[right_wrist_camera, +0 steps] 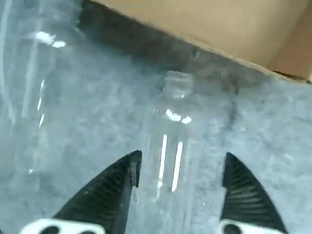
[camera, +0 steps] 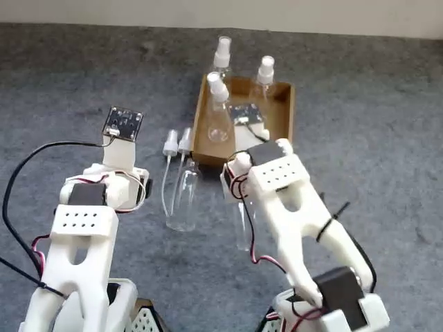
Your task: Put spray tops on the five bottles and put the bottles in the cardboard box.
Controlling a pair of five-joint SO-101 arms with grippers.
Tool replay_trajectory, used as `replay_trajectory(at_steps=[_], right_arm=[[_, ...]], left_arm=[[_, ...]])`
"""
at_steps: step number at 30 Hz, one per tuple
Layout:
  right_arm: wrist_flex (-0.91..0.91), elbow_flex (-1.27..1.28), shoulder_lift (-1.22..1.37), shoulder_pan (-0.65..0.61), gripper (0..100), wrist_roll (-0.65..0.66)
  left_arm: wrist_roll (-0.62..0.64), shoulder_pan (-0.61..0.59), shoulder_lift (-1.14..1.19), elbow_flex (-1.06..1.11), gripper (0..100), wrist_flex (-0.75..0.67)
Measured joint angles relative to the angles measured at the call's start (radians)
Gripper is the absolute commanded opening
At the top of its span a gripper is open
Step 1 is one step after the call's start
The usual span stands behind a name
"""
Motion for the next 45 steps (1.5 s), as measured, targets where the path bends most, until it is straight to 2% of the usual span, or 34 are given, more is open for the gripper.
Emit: replay_trajectory(at_steps=[4,10,15,21,23,25,28,31,37,42,45], right_arm=[[-0.017,0.063,0.097,-0.003,23.6,0.035],[-0.034,0.146,0.112,0.06,0.1,0.081],[-0.029,0.175,0.029,0.212,0.5,0.35],[-0.035,0.183,-0.15,0.543,0.5,0.641],[-0.049,0.183,-0.183,0.649,0.5,0.763],[-0.066,0.183,-0.189,0.724,0.5,0.829],[-0.123,0.184,-0.172,0.819,0.5,0.855],[-0.167,0.184,-0.083,0.858,0.5,0.859],[-0.183,0.13,0.126,0.864,0.5,0.861],[-0.181,0.049,0.187,0.867,0.5,0.861],[-0.181,0.043,0.189,0.868,0.5,0.907]], left_arm=[[0.0,0.0,0.0,0.0,16,0.0],[0.0,0.0,0.0,0.0,16,0.0],[0.0,0.0,0.0,0.0,16,-0.002],[-0.012,0.0,0.026,-0.046,16,-0.006],[-0.018,0.0,0.089,-0.112,16,-0.002],[-0.018,0.0,0.176,-0.21,16,0.037],[-0.018,0.0,0.353,-0.394,16,0.1],[-0.015,0.02,0.539,-0.595,16,0.158],[-0.021,0.078,0.887,-0.928,16,0.19],[-0.021,0.084,1.108,-1.092,16,0.19],[-0.021,0.084,1.203,-1.185,16,0.19]])
